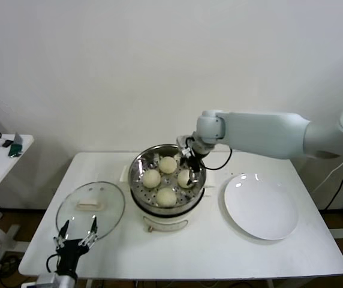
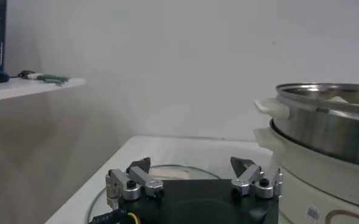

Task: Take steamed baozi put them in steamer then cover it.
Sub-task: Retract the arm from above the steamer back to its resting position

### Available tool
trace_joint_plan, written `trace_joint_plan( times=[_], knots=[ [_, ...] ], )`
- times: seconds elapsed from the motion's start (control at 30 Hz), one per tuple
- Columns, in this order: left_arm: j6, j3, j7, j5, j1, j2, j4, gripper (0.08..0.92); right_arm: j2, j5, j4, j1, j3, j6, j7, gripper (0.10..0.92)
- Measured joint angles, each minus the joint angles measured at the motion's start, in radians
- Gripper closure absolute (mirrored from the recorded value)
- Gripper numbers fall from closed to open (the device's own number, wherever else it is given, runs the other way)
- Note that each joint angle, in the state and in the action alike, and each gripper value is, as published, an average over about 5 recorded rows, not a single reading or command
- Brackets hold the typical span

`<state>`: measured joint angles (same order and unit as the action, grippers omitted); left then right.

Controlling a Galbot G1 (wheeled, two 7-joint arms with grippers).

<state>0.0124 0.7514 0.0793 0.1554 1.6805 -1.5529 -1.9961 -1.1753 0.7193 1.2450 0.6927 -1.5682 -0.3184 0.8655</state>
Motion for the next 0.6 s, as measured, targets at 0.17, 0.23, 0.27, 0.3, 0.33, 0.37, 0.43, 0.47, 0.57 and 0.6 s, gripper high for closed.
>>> trace_joint_plan(
  times=[0.17, 0.23, 0.27, 0.3, 0.33, 0.37, 0.43, 0.47, 0.57, 0.6],
  knots=[
    [0.002, -0.006, -0.001, 0.0, -0.002, -0.004, -0.009, 0.177, 0.048, 0.111, 0.011, 0.011, 0.062, -0.005, -0.014, 0.202],
    [0.002, -0.007, -0.003, 0.002, -0.001, -0.003, -0.011, 0.177, 0.072, 0.158, 0.017, -0.002, 0.106, -0.004, -0.053, 0.203],
    [0.002, -0.008, -0.005, 0.003, -0.001, -0.003, -0.012, 0.177, 0.085, 0.179, 0.021, -0.015, 0.134, -0.004, -0.081, 0.203],
    [0.003, -0.009, -0.006, 0.004, -0.001, -0.002, -0.013, 0.177, 0.097, 0.197, 0.025, -0.029, 0.165, -0.002, -0.112, 0.203],
    [0.003, -0.009, -0.006, 0.005, -0.001, 0.0, -0.015, 0.177, 0.111, 0.212, 0.03, -0.047, 0.197, -0.001, -0.147, 0.203],
    [0.003, -0.01, -0.007, 0.005, -0.001, 0.002, -0.016, 0.177, 0.125, 0.226, 0.036, -0.067, 0.232, 0.001, -0.184, 0.203],
    [0.001, -0.01, -0.009, 0.005, -0.002, 0.006, -0.017, 0.177, 0.154, 0.243, 0.05, -0.111, 0.307, 0.007, -0.261, 0.203],
    [-0.001, -0.01, -0.01, 0.006, -0.003, 0.008, -0.017, 0.177, 0.17, 0.249, 0.059, -0.137, 0.347, 0.011, -0.301, 0.203],
    [-0.007, -0.01, -0.016, 0.003, -0.004, 0.016, -0.019, 0.177, 0.219, 0.252, 0.091, -0.223, 0.477, 0.023, -0.417, 0.203],
    [-0.009, -0.011, -0.018, 0.001, -0.005, 0.018, -0.018, 0.177, 0.236, 0.249, 0.103, -0.255, 0.523, 0.027, -0.453, 0.203]
  ],
)
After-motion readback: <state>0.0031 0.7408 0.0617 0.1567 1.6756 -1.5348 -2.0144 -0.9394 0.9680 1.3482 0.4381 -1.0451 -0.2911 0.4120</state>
